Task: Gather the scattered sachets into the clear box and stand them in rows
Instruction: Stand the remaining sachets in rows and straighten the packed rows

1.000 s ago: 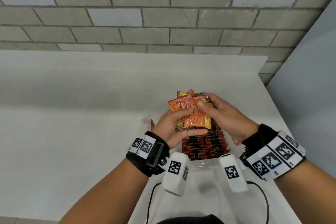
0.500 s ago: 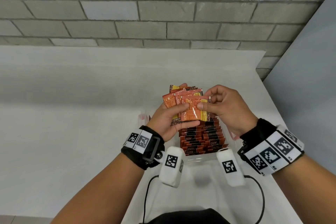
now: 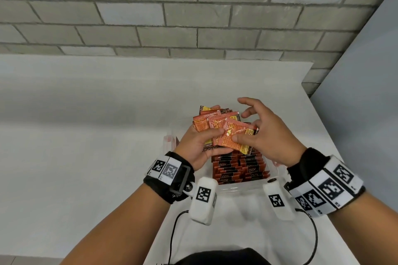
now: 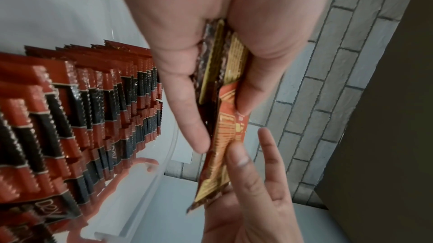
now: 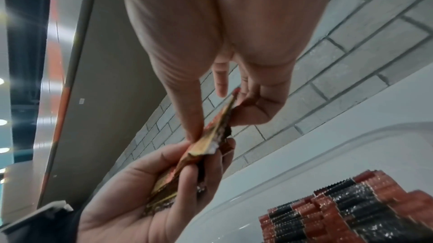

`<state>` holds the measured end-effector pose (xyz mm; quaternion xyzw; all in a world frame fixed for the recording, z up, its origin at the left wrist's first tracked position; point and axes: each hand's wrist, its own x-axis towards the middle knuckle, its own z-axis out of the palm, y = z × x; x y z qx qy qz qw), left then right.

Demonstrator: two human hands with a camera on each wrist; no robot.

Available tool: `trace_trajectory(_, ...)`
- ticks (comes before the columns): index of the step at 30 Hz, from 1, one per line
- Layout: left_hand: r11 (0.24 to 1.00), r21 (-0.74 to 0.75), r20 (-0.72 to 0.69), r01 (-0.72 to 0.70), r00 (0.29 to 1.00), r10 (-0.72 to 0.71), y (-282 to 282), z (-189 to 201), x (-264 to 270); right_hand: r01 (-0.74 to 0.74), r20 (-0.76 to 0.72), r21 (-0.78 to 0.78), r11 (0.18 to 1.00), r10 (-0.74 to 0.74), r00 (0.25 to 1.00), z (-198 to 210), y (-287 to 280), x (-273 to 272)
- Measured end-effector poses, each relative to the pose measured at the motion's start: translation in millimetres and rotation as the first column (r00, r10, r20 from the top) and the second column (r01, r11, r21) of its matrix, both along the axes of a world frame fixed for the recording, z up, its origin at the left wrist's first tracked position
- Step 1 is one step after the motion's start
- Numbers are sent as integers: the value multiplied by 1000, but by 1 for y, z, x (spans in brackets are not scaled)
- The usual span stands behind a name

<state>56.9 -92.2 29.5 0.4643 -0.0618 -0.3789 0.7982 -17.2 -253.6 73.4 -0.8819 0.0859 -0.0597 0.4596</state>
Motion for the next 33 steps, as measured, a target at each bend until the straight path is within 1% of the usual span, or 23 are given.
trace_trajectory(3,1000,-24,5,-17,1000,17,2,0,2,-14,-12,2,1000,14,1000,-1,-3,0)
trace_trajectory(5,999,-28,8,-21,1000,21,5,0,4,-14,-62,-2,1000,14,998,0,-6,-2)
trace_trajectory(7,1000,8,25,-5,1000,5,7,-1,7,-9,-105,-21,1000,6,994,3,-10,-4)
trace_trajectory(10,997,62,63,47,997,-51,9,-3,8,-8,-84,35,999,11,996,14,-12,-4)
trace_trajectory(11,995,70,75,70,994,-75,9,-4,8,-33,-70,18,999,34,997,16,-10,-3)
trace_trajectory(12,993,75,87,93,991,-100,8,-4,7,-70,-64,-38,997,68,996,18,-8,-2)
trace_trajectory(14,988,77,98,133,985,-140,5,-5,4,-145,-62,-198,969,135,989,17,-3,0)
trace_trajectory(16,985,76,101,157,981,-164,4,-5,2,-173,-55,-284,943,164,985,15,-1,2)
trace_trajectory(20,983,67,108,173,978,-179,6,-5,2,-178,4,-330,927,190,982,13,-3,4)
trace_trajectory(23,980,44,111,193,974,-196,6,-6,-1,-159,-3,-329,931,167,986,12,-6,3)
trace_trajectory(26,985,22,75,173,982,-174,5,-8,-2,-127,-25,-330,936,125,992,8,-7,3)
trace_trajectory(31,991,-32,-87,126,988,-129,1,-8,3,-68,-6,-279,958,69,998,6,-3,3)
trace_trajectory(33,992,-42,-96,117,988,-120,0,-8,6,-69,-15,-249,966,67,998,4,-2,3)
